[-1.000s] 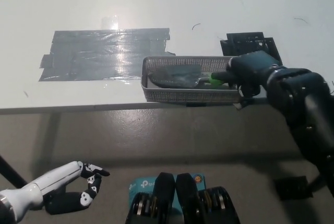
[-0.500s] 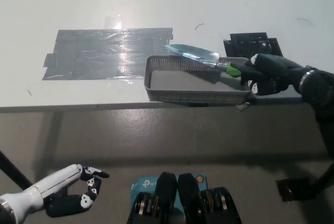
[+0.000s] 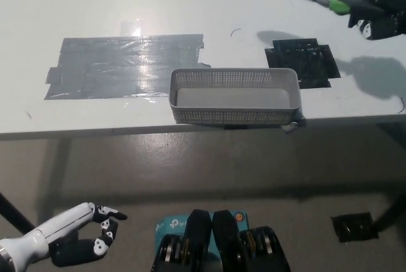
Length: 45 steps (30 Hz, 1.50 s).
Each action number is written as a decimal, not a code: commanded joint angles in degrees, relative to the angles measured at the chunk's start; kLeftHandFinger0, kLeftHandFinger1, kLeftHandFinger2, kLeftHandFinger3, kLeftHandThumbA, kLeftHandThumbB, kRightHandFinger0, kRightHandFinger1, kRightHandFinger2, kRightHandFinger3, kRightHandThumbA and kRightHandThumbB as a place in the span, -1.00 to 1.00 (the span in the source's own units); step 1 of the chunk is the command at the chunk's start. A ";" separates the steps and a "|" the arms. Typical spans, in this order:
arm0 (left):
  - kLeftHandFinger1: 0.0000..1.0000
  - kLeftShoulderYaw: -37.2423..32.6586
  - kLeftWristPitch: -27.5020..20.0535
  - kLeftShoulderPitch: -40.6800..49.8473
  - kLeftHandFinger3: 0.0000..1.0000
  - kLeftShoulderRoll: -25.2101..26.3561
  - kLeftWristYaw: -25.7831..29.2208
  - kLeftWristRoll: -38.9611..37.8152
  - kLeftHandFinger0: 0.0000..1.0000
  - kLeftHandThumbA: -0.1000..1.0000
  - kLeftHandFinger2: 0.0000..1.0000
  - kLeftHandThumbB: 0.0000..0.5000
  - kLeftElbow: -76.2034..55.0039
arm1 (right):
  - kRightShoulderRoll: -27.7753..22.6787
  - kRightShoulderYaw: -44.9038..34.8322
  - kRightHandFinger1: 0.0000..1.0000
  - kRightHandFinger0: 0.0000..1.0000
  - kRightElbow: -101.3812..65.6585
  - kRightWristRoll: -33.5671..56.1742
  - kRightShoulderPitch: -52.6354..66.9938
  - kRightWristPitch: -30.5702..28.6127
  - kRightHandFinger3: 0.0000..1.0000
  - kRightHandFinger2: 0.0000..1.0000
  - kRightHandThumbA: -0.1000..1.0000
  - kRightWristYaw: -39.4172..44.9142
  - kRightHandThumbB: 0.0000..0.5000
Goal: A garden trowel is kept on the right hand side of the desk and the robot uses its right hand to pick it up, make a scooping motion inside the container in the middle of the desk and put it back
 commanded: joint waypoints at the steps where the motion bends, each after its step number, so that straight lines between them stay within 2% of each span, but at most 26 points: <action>1: 0.70 1.14 0.75 0.35 1.00 -0.19 -0.88 0.81 1.00 1.00 0.70 -0.27 -1.13 | -3.02 0.75 -0.32 -1.00 2.43 -0.31 -3.51 1.31 -0.45 0.06 -1.00 -4.35 -0.29; 2: 0.69 1.02 0.75 0.29 1.00 -0.13 -1.03 1.07 1.00 1.00 0.70 -0.25 -1.15 | -3.26 1.62 -0.22 -1.00 3.33 -1.95 -2.93 2.58 -0.30 0.19 -1.00 -5.27 -0.43; 3: 0.71 0.71 0.75 0.27 1.00 0.04 -1.14 1.13 1.00 1.00 0.70 -0.20 -1.17 | -3.64 2.38 -0.20 -1.00 3.70 -2.46 -2.23 1.53 -0.15 0.30 -1.00 -6.25 -0.79; 4: 0.73 0.92 0.75 0.21 1.00 -0.15 -1.35 1.21 1.00 1.00 0.71 -0.21 -1.17 | -3.64 3.04 -0.11 -0.95 5.12 -2.75 -2.14 0.89 -0.10 0.40 -1.00 -7.25 -0.97; 8: 0.69 0.88 0.75 0.09 1.00 -0.11 -1.44 1.37 1.00 1.00 0.69 -0.18 -1.11 | -3.76 5.49 0.02 -0.79 6.05 -3.67 -0.56 0.76 0.09 0.46 -1.00 -8.54 -1.00; 9: 0.68 0.72 0.75 0.11 1.00 0.02 -1.35 1.43 1.00 1.00 0.69 -0.17 -1.17 | -3.45 6.35 -0.04 -0.86 8.10 -4.10 -0.56 0.11 0.00 0.42 -1.00 -9.65 -1.00; 10: 0.67 0.90 0.75 0.29 1.00 -0.15 -1.35 1.51 1.00 1.00 0.68 -0.16 -1.24 | -3.11 7.17 0.05 -0.73 9.27 -4.33 -0.51 0.35 0.15 0.48 -1.00 -10.20 -1.00; 12: 0.70 0.89 0.75 0.48 1.00 -0.09 -1.42 1.61 1.00 1.00 0.69 -0.23 -1.55 | -2.16 8.24 -0.11 -0.72 11.52 -4.31 0.34 1.16 -0.07 0.11 -1.00 -11.58 -1.00; 13: 0.70 0.77 0.75 0.56 1.00 0.06 -1.35 1.68 1.00 1.00 0.69 -0.23 -1.69 | -1.80 8.64 0.33 -0.21 13.46 -3.90 0.38 0.32 0.05 0.44 -1.00 -12.62 -1.00; 18: 0.71 1.50 0.75 1.08 1.00 -0.16 -1.36 1.28 1.00 1.00 0.71 -0.19 -1.83 | 0.98 11.52 1.00 0.80 21.25 -5.44 -0.02 3.58 0.77 1.00 -1.00 -17.18 -1.00; 20: 0.68 0.99 0.75 1.01 1.00 0.21 -1.20 1.61 1.00 1.00 0.70 -0.15 -2.26 | 2.36 12.56 0.96 0.74 23.49 -5.93 -0.29 5.08 0.73 0.97 -1.00 -19.46 -1.00; 21: 0.67 0.95 0.75 1.01 1.00 0.29 -1.10 1.67 1.00 1.00 0.69 -0.16 -2.39 | 2.56 12.75 0.56 0.39 23.88 -5.84 -0.47 4.77 0.59 0.59 -1.00 -20.17 -1.00; 22: 0.67 0.76 0.75 1.01 1.00 0.45 -1.06 1.78 1.00 1.00 0.69 -0.16 -2.46 | 2.84 12.97 0.44 0.14 24.37 -5.70 -0.41 4.33 0.57 0.56 -1.00 -21.24 -1.00; 23: 0.67 1.02 0.75 0.92 1.00 0.20 -1.39 1.38 1.00 1.00 0.70 -0.14 -2.22 | 3.81 13.34 0.41 0.07 24.38 -6.05 0.05 4.57 0.72 0.58 -0.98 -23.26 -1.00; 24: 0.68 0.92 0.75 1.01 1.00 0.27 -1.48 1.70 1.00 1.00 0.72 -0.15 -2.39 | 4.24 13.73 0.48 0.18 24.95 -6.28 -0.06 4.82 0.82 0.64 -0.96 -23.86 -1.00; 26: 0.70 1.05 0.75 0.84 1.00 0.16 -1.91 1.68 1.00 1.00 0.75 -0.14 -2.27 | 4.76 14.86 0.01 -0.31 25.44 -6.67 0.08 3.70 0.60 0.25 -1.00 -25.63 -0.88; 27: 0.71 1.02 0.75 0.78 1.00 0.37 -1.89 1.87 1.00 1.00 0.75 -0.18 -2.40 | 5.00 15.77 0.27 -0.01 24.14 -7.37 0.76 2.93 0.62 0.44 -1.00 -26.41 -0.58; 29: 0.71 1.14 0.75 0.77 1.00 0.47 -1.96 1.79 1.00 1.00 0.76 -0.17 -2.37 | 5.02 16.24 0.15 -0.03 23.67 -6.97 0.95 2.68 0.98 0.40 -0.97 -26.29 -0.89; 30: 0.71 1.22 0.75 0.82 1.00 0.42 -1.98 1.79 1.00 1.00 0.76 -0.18 -2.40 | 4.88 16.58 0.12 -0.07 23.21 -6.85 1.06 2.48 1.00 0.39 -0.96 -25.76 -0.93; 31: 0.71 0.97 0.75 0.87 1.00 0.63 -1.77 2.05 1.00 1.00 0.76 -0.16 -2.54 | 4.86 17.14 -0.02 -0.26 22.55 -6.97 1.00 3.49 1.00 0.34 -0.86 -24.25 -0.86; 32: 0.72 1.16 0.75 0.92 1.00 0.47 -2.20 2.61 1.00 1.00 0.78 -0.12 -2.47 | 4.76 17.89 0.33 -0.01 22.35 -7.08 0.97 3.18 1.00 0.91 -0.71 -23.58 -0.72; 33: 0.72 1.32 0.75 0.99 1.00 0.40 -2.35 2.25 1.00 1.00 0.78 -0.13 -2.46 | 4.54 18.80 1.00 1.00 20.96 -7.51 1.13 3.56 1.00 1.00 -0.39 -21.94 -0.11; 35: 0.73 1.09 0.75 1.16 1.00 0.66 -2.01 1.79 1.00 1.00 0.78 -0.17 -2.39 | 3.81 20.08 1.00 1.00 17.82 -8.30 1.60 4.81 1.00 1.00 -0.14 -19.88 0.60; 36: 0.73 1.06 0.75 1.19 1.00 0.69 -1.95 1.71 1.00 1.00 0.78 -0.18 -2.37 | 3.68 20.42 1.00 1.00 17.28 -8.36 1.63 5.21 1.00 1.00 -0.10 -19.42 0.69; 37: 0.72 1.15 0.75 1.25 1.00 0.63 -1.93 1.68 1.00 1.00 0.77 -0.13 -2.26 | 3.12 21.15 1.00 1.00 15.55 -8.72 1.56 6.34 1.00 1.00 0.08 -17.15 0.99; 45: 0.72 1.52 0.75 1.29 1.00 -0.09 -2.51 2.27 1.00 1.00 0.76 -0.12 -2.21 | -0.26 20.77 1.00 1.00 8.72 -6.43 -0.23 10.40 1.00 1.00 0.71 -7.78 1.00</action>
